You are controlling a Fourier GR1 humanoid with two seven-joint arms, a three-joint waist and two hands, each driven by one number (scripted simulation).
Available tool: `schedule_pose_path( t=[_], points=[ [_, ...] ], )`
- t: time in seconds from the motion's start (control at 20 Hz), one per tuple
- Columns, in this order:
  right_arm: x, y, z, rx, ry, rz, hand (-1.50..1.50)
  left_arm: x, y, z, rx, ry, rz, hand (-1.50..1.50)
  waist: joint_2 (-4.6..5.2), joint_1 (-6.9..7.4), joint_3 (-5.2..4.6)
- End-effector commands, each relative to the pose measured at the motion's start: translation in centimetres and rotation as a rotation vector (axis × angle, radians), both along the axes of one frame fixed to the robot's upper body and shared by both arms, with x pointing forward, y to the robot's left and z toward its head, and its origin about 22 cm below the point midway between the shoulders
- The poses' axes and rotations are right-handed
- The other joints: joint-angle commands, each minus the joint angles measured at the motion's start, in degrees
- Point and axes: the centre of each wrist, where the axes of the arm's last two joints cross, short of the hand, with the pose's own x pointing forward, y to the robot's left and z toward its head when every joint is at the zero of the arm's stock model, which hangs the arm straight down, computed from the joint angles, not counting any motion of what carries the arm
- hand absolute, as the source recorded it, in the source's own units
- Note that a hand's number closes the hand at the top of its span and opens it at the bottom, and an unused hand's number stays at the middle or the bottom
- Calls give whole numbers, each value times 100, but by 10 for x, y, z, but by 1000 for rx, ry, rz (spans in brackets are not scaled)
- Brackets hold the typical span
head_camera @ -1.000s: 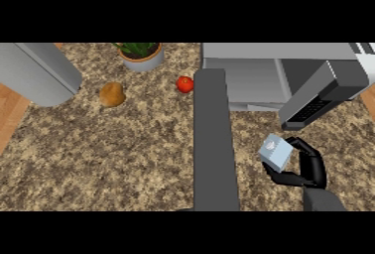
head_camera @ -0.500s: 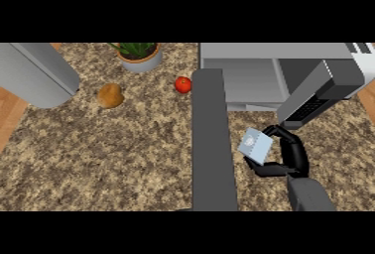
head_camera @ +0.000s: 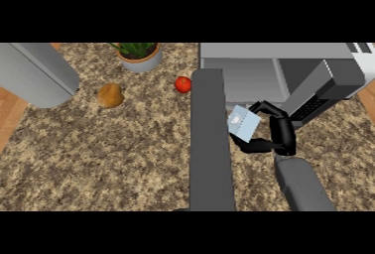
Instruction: Pick up the milk, place it into the microwave and close the microwave
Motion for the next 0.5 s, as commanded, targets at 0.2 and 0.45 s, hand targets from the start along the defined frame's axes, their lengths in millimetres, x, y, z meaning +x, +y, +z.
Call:
schedule_pose_path(
  t=[0.2, 0.45],
  points=[
    [61, 28, 45, -186, -7, -67, 150, 3, 5, -5, -5, 14, -9, -150, 23, 90, -2],
    [87, 41, 48, -266, 21, -109, 150, 6, 3, -1, 18, 11, -23, -150, 53, 173, 3]
  ],
)
